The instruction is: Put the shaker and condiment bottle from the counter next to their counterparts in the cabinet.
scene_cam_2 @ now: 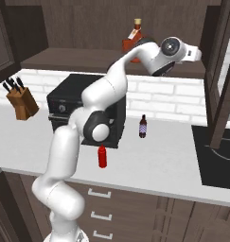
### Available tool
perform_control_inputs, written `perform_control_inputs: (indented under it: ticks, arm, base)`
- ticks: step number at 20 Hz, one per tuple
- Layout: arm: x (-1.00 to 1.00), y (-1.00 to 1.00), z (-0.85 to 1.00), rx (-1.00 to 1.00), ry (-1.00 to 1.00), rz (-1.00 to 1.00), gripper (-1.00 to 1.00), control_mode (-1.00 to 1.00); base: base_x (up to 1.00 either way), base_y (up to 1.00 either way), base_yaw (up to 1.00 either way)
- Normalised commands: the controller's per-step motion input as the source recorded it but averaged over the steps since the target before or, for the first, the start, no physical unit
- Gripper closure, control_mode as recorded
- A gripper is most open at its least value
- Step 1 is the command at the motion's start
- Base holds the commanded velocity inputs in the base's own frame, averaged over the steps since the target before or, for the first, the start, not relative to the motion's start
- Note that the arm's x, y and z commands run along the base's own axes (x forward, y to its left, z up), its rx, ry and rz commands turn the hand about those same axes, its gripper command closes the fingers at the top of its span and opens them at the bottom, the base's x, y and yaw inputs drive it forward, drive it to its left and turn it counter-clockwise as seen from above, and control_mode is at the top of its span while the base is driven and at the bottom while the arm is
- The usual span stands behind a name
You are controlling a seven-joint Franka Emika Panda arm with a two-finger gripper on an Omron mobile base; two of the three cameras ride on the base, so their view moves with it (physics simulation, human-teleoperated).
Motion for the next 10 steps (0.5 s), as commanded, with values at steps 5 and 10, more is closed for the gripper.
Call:
perform_control_inputs:
  ticks: [5,10]
  arm:
    - [0.00,-0.07,-0.07,0.00,0.00,0.02,-1.00,-1.00]
    - [-0.22,0.00,0.00,0.00,0.00,0.02,-1.00,-1.00]
  base:
    - [0.00,0.00,0.00]
    - [0.00,0.00,0.00]
